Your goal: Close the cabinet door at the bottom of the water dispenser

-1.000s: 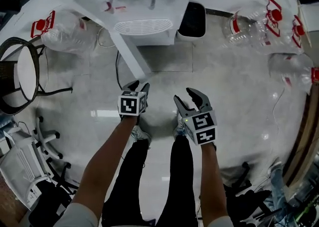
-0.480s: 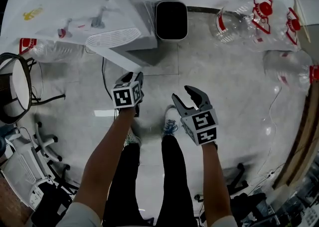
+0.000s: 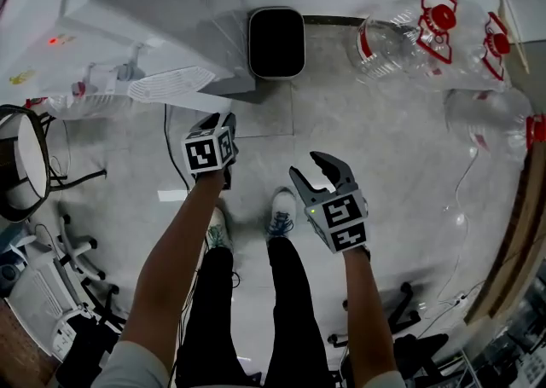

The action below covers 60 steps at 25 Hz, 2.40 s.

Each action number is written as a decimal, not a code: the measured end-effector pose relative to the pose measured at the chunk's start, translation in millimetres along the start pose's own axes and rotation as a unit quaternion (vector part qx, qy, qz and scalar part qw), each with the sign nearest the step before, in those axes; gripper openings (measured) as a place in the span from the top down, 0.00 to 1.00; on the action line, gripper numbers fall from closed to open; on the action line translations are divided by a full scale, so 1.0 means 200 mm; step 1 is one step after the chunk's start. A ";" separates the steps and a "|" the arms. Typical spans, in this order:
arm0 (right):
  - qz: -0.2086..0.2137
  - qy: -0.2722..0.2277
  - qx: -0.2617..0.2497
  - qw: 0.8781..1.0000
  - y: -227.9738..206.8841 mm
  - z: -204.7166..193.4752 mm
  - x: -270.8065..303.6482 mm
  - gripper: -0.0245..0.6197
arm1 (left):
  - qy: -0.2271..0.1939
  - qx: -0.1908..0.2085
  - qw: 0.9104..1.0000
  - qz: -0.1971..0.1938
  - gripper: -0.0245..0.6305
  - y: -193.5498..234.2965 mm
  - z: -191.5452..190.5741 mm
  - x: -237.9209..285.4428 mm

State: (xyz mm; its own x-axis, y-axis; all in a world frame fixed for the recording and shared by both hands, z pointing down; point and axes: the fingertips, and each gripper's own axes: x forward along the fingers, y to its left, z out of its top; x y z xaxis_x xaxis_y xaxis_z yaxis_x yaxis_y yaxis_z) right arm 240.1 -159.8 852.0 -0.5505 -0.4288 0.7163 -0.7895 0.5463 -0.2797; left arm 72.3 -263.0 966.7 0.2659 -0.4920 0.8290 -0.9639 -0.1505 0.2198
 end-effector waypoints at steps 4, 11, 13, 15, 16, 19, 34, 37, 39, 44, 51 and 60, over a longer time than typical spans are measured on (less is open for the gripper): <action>-0.009 -0.003 0.018 1.000 -0.08 -0.01 -0.02 0.62 | -0.017 -0.048 0.999 0.004 0.71 -0.01 0.10 0.04; -0.017 -0.003 0.025 1.000 -0.14 -0.04 0.01 0.62 | -0.051 -0.042 0.998 -0.016 0.69 -0.03 0.24 0.15; -0.014 -0.005 0.034 0.999 -0.14 -0.05 0.01 0.62 | -0.060 -0.034 0.997 -0.026 0.67 -0.05 0.26 0.17; -0.014 -0.005 0.038 0.999 -0.15 -0.06 0.01 0.62 | -0.065 -0.032 0.997 -0.028 0.67 -0.06 0.27 0.18; -0.015 -0.005 0.038 0.999 -0.15 -0.06 0.00 0.62 | -0.065 -0.032 0.997 -0.028 0.67 -0.07 0.27 0.18; -0.021 -0.004 0.035 0.999 -0.15 -0.05 -0.02 0.62 | -0.060 -0.029 0.997 -0.031 0.67 -0.09 0.25 0.15; -0.086 -0.063 0.016 0.994 0.11 0.62 -0.60 0.81 | -0.070 0.018 0.993 -0.097 0.92 -0.27 0.36 -0.88; -0.117 -0.068 0.018 0.991 0.18 0.78 -0.76 0.92 | -0.083 0.052 0.989 -0.113 0.93 -0.27 0.48 -1.21; -0.132 -0.073 0.012 0.989 0.23 0.89 -0.87 0.92 | -0.097 0.079 0.985 -0.118 0.93 -0.26 0.57 -1.44; -0.151 -0.101 -0.030 0.983 0.42 1.20 -1.14 0.92 | -0.146 0.135 0.973 -0.114 0.93 -0.16 0.80 -1.99; -0.174 -0.151 -0.103 0.968 0.79 1.58 -1.54 0.92 | -0.220 0.199 0.948 -0.113 0.93 -0.11 1.06 -2.68; -0.182 -0.244 -0.195 0.932 1.24 2.15 -1.86 0.92 | -0.333 0.249 0.906 -0.072 0.93 0.01 1.40 -3.37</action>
State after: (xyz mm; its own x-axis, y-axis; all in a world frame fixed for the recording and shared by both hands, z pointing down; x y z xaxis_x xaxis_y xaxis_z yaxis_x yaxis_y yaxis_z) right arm 132.0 -174.1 240.0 -0.3979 -0.8616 0.3153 -0.8423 0.4793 0.2467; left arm -103.9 -171.8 265.4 0.5000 -0.8199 0.2788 -0.8350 -0.5419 -0.0961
